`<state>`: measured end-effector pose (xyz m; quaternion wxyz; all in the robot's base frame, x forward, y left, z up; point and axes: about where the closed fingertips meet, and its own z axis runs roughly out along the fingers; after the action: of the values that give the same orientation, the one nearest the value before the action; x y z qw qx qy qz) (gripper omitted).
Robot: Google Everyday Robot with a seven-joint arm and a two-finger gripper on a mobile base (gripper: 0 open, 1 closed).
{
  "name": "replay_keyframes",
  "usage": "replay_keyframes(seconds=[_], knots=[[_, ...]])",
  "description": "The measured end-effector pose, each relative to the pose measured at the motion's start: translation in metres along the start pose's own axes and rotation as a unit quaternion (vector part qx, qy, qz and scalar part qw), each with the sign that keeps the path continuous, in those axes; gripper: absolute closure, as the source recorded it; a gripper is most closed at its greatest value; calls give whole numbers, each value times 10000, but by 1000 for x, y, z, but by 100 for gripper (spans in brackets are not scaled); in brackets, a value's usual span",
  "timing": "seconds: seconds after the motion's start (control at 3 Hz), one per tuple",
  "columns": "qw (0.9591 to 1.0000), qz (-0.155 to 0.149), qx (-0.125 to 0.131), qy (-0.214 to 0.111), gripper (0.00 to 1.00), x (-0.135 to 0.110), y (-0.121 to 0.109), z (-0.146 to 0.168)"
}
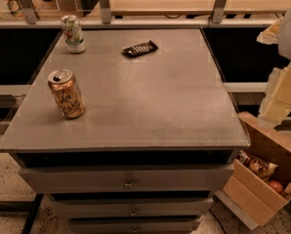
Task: Knock orange can over
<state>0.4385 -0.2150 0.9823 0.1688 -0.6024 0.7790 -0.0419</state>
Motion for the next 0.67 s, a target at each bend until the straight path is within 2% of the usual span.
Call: replay_keyframes(seconds=[0.33,0.67], knots=[[10000,0,1,0,0,0,0,0],[9995,106,-67,-295,0,-7,-1,6]])
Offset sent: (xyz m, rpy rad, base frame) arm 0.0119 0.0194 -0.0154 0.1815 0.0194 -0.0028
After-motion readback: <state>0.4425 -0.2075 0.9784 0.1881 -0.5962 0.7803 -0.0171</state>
